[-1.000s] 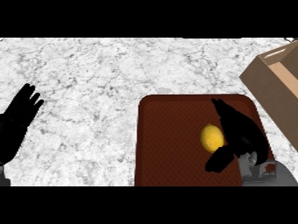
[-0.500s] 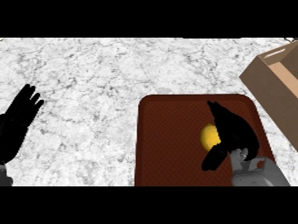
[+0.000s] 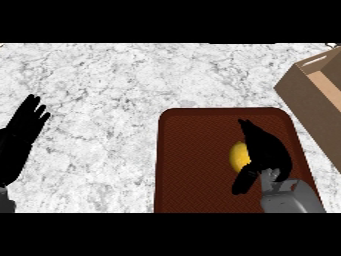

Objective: Pick the lemon from the tray and place it in the cardboard box

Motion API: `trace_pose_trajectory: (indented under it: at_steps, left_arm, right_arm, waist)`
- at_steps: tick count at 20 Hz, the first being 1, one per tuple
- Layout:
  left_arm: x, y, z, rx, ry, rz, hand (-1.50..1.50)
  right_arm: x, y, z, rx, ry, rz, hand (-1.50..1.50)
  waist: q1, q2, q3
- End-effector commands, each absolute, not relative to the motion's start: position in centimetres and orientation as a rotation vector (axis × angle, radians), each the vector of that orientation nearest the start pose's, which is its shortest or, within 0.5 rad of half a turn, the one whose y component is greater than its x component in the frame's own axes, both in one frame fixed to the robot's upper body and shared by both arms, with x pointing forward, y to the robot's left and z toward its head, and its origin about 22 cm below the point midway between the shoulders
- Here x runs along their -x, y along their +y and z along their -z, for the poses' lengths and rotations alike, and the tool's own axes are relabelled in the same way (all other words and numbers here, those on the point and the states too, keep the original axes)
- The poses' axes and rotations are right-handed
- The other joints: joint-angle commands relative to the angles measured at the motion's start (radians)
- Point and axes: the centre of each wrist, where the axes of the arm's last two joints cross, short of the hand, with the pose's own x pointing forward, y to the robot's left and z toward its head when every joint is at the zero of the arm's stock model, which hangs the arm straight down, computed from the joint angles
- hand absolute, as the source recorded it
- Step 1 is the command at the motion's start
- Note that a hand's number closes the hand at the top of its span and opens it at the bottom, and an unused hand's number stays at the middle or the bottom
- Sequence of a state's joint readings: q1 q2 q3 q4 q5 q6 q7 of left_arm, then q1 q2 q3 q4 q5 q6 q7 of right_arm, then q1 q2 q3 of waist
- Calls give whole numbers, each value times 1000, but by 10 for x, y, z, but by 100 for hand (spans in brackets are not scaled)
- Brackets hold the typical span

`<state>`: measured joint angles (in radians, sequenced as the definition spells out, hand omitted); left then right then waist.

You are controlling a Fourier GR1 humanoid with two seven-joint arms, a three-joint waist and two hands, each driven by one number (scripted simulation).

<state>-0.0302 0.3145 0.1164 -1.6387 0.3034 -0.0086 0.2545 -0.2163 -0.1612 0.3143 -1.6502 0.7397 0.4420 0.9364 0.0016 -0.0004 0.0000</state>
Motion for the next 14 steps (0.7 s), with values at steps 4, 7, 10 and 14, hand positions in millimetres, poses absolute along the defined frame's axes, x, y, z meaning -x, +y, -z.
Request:
trace_pose_trajectory:
  at_steps: [4,7,10,14]
  left_arm:
    - [-240,328,-64,-47,-1449,-43,0]
    - [-256,320,-48,-50,-1450,-70,0]
    - [-248,328,-51,-49,-1447,-57,0]
    - [-244,316,-50,-42,-1442,-42,0]
  right_arm:
    - [-269,-188,-62,790,-755,-974,150]
    - [-273,-162,-42,788,-810,-1026,150]
    - [-272,-188,-34,785,-817,-1021,150]
    - [-274,-174,-49,814,-842,-1028,150]
  waist:
    - [0,0,0]
    - [0,1,0]
    - [0,0,0]
    - [0,0,0]
